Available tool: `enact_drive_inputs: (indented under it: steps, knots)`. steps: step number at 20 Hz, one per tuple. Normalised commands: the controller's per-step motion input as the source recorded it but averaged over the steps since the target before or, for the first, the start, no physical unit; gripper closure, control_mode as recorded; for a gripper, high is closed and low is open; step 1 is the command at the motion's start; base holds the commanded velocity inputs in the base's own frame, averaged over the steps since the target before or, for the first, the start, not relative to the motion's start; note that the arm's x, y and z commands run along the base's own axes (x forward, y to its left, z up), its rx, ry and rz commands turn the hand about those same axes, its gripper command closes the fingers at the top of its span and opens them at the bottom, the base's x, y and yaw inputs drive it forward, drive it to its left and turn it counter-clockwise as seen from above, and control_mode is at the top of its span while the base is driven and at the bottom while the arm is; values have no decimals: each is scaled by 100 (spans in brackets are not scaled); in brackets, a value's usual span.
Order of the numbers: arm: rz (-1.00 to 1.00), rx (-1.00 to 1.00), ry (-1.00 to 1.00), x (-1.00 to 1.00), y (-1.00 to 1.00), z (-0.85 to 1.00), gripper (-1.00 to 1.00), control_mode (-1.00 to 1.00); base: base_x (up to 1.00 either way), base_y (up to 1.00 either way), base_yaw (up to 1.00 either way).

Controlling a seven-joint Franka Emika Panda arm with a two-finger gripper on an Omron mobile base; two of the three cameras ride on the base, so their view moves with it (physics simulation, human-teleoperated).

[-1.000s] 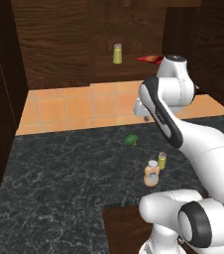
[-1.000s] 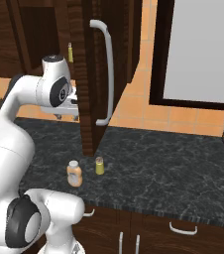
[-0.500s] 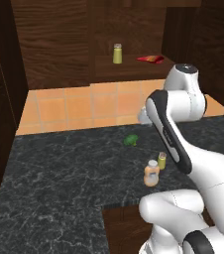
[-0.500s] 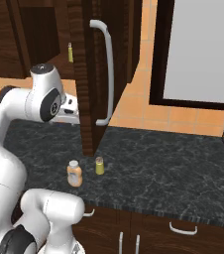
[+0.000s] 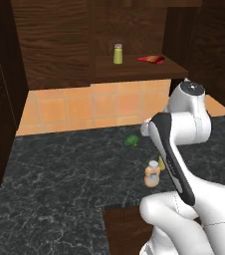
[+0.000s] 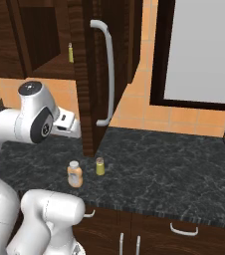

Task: Put the shaker and condiment bottle from the counter next to their counterparts in the cabinet.

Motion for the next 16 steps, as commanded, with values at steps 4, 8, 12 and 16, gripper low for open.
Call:
enact_drive_inputs:
  steps: [4,8,12,16]
  knots:
    - [8,0,-3,-19,-8,-28,-100,-100,0,0,0]
    - [17,0,-6,-30,-22,-34,-100,-100,0,0,0]
    - [23,0,-4,-24,-18,-37,-100,-100,0,0,0]
    - [15,0,0,-3,0,-19,-100,-100,0,0,0]
